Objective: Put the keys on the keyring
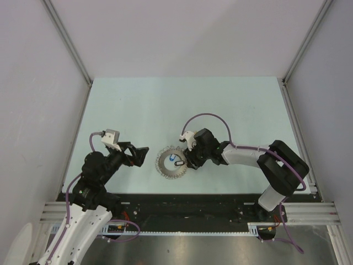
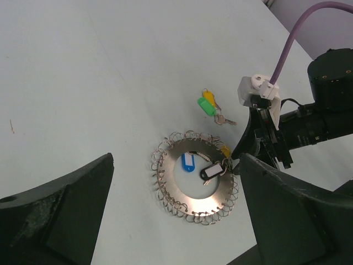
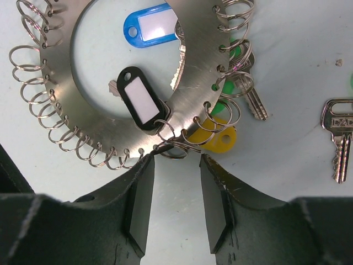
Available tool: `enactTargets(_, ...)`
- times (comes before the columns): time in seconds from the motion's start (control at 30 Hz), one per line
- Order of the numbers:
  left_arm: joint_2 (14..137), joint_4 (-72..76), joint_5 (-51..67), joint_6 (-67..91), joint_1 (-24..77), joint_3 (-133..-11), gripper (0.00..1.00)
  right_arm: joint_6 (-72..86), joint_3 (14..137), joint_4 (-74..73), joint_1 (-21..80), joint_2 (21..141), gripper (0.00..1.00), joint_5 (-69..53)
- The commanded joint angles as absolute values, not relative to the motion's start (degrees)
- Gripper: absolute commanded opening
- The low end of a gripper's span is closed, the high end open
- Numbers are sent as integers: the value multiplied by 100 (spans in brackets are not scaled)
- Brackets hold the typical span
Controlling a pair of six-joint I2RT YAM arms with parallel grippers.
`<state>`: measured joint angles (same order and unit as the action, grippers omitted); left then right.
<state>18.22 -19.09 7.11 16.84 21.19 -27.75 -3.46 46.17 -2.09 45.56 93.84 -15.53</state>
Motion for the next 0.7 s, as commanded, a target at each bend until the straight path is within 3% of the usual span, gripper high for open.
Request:
enactTargets(0.0, 1811, -1872, 800, 1397, 2074, -2865, 100, -168, 4623, -123, 4588, 9247, 45, -1486)
enactTargets(0.33, 1863, -1863, 817, 1406, 2083, -2874, 100, 1719, 4623, -650, 4860, 8579, 41, -765)
enactTargets(0.67, 1846, -1863, 835, 1406, 2083, -2865, 100, 3146, 4500, -299, 4983, 8815, 33, -632)
